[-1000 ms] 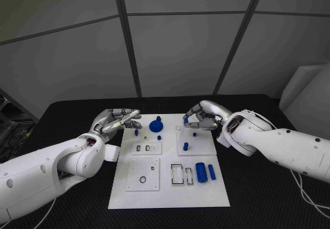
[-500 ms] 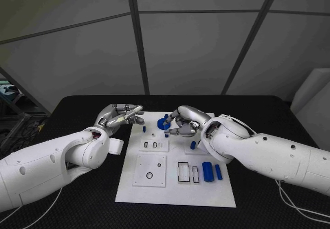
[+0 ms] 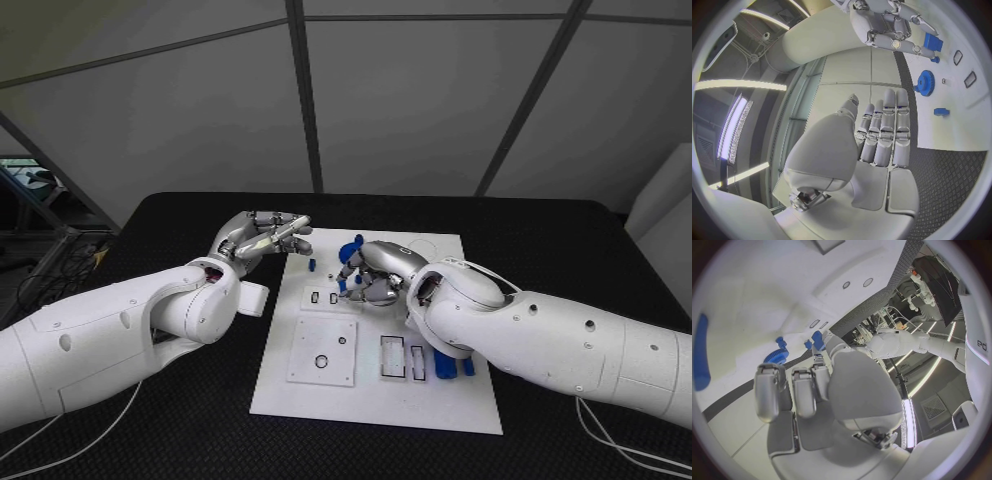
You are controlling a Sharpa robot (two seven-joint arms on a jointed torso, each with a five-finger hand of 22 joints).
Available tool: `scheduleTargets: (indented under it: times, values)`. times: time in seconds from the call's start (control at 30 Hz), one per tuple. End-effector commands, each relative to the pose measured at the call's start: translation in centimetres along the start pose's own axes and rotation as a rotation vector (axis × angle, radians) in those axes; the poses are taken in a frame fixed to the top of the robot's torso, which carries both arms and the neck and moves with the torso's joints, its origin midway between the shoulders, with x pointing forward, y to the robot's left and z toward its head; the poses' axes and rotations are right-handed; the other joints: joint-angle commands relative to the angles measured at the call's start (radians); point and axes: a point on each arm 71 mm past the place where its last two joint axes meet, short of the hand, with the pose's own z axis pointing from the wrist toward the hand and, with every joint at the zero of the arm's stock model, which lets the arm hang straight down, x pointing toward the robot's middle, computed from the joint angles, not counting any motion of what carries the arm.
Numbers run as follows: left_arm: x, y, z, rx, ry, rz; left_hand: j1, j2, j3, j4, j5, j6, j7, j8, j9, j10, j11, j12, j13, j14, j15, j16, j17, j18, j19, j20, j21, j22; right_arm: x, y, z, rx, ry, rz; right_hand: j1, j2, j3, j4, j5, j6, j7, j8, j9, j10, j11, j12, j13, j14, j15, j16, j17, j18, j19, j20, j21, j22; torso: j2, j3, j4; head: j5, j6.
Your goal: Assemble the parts on the task board
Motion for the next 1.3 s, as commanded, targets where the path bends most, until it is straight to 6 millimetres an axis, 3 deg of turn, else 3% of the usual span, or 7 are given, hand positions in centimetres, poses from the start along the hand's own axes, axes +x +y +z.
scheduleTargets:
  times: [0.03, 1.3]
  values:
    - [0.2, -0.2, 0.1, 0.009, 0.018, -0.002, 0.0, 0.004, 0.006, -0.001, -0.005, 0.002, 0.006, -0.004, -0.001, -0.001, 0.007, -0.006, 0.001, -0.005, 0.001, -0.007, 0.001, -0.02, -0.005, 0.002, 0.001, 0.001, 0.2, 0.2, 0.2, 0.003, 0.006, -0.045, -0.012, -0.003, 0.005, 0.0, 0.005, 0.006, -0.001, 0.002, 0.016, -0.001, -0.001, 0.0, 0.075, 0.093, -0.007, 0.003, 0.214, -0.011, 0.007, -0.005, 0.003, 0.104, 0.0, 0.0, 0.0, 0.002, -0.005]
    - [0.5, -0.1, 0.2, 0.003, 0.028, -0.007, 0.0, 0.003, 0.005, -0.001, -0.006, 0.002, 0.006, -0.005, -0.001, -0.001, 0.008, -0.007, 0.001, -0.005, 0.001, -0.008, 0.002, -0.02, -0.006, 0.003, 0.001, 0.001, 1.7, -1.0, 0.5, 0.041, 0.059, -0.079, -0.022, -0.012, 0.002, 0.002, 0.004, 0.002, 0.001, -0.002, 0.016, -0.003, 0.001, -0.003, 0.073, 0.093, -0.006, 0.002, 0.212, -0.01, 0.006, -0.004, 0.001, 0.101, 0.0, 0.0007, -0.0014, 0.013, -0.028]
